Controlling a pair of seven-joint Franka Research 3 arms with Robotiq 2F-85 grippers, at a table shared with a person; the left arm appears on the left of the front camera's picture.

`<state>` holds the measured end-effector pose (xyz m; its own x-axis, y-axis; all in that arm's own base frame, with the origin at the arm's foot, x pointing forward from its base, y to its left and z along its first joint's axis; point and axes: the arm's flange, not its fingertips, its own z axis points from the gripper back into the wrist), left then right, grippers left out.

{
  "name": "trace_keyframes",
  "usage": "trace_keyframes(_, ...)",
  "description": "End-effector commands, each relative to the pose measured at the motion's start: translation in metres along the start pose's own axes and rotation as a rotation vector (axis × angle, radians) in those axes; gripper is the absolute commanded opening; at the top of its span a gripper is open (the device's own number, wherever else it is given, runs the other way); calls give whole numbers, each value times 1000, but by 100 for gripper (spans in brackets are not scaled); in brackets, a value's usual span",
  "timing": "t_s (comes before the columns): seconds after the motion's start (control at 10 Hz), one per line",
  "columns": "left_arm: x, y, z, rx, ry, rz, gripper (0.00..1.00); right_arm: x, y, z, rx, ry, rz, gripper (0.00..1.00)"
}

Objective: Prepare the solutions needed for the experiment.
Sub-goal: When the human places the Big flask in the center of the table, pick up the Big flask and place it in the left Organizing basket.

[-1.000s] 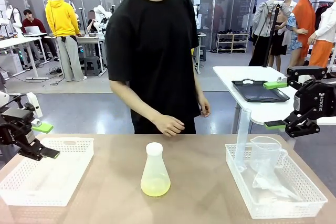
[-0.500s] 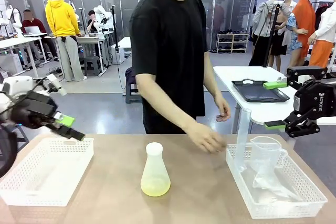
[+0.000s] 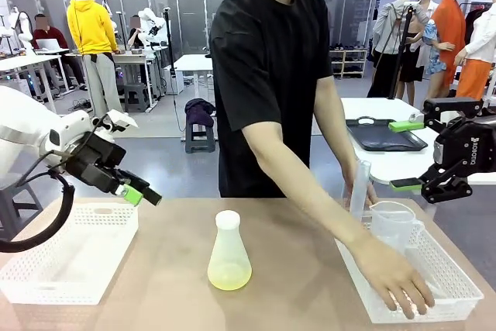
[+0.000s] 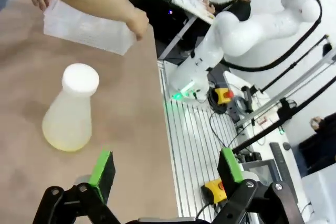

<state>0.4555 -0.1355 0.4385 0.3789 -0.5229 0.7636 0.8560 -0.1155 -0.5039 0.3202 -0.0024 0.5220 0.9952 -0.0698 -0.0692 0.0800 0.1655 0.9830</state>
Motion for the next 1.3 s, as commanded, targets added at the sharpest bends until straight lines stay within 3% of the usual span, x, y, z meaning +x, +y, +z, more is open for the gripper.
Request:
trace_keyframes(0.0,3,-1,1,0,-34,7,100,1,1,0,12,2,8,100)
trace_keyframes(0.4,0,0,1,1,-10,3,100,1,1,0,12,2,8,100)
trace_keyframes(0.6,11,26,-17,-103,-111,-415,100,1,1,0,12,2,8,100)
trace_keyframes(0.7,11,34,-20,-39,-102,-568,100,1,1,0,12,2,8,100)
trace_keyframes(0.8,10,42,-25,-55,-174,-656,100,1,1,0,12,2,8,100)
trace_keyframes(0.9,6,50,-32,7,-152,-745,100,1,1,0,12,2,8,100)
trace_keyframes(1.2,-4,64,-45,39,-211,-766,100,1,1,0,12,2,8,100)
